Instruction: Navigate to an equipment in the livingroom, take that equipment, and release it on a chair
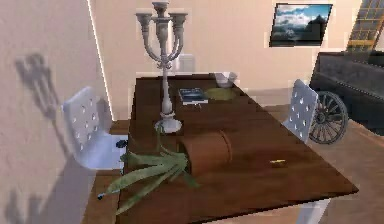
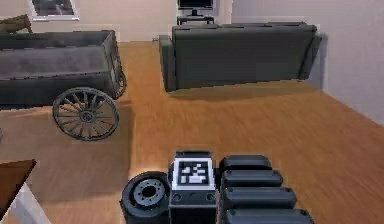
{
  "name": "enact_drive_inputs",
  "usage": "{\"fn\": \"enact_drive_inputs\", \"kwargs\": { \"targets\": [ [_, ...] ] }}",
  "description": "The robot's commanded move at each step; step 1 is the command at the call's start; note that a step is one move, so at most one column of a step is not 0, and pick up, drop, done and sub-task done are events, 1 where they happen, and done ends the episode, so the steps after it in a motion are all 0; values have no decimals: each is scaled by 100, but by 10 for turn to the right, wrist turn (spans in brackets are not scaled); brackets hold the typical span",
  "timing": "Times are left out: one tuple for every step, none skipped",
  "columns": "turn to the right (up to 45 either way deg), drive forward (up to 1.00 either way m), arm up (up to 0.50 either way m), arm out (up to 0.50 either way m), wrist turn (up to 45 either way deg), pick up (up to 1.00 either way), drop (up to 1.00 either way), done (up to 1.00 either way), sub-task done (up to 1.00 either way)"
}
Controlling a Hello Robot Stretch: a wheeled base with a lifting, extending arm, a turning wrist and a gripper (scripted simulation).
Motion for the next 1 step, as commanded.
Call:
{"fn": "enact_drive_inputs", "kwargs": {
  "targets": [
    [450,0,0,0,0,0,0,0,0]
  ]
}}
